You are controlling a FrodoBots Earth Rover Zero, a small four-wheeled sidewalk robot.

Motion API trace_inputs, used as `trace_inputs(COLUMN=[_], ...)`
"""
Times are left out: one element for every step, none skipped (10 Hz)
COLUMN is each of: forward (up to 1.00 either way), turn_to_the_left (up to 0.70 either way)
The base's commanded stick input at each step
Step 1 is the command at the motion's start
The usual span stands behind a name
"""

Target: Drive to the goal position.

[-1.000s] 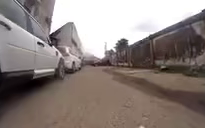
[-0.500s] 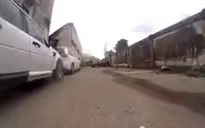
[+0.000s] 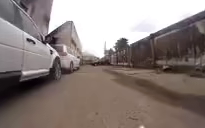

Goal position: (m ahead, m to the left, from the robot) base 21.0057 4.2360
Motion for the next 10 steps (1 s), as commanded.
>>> trace_inputs(forward=[0.3, 0.3, 0.3, 0.3, 0.3, 0.3, 0.3, 0.3, 0.3, 0.3], turn_to_the_left=[0.0, 0.0, 0.0, 0.0, 0.0, 0.0, 0.0, 0.52, 0.6, 0.21])
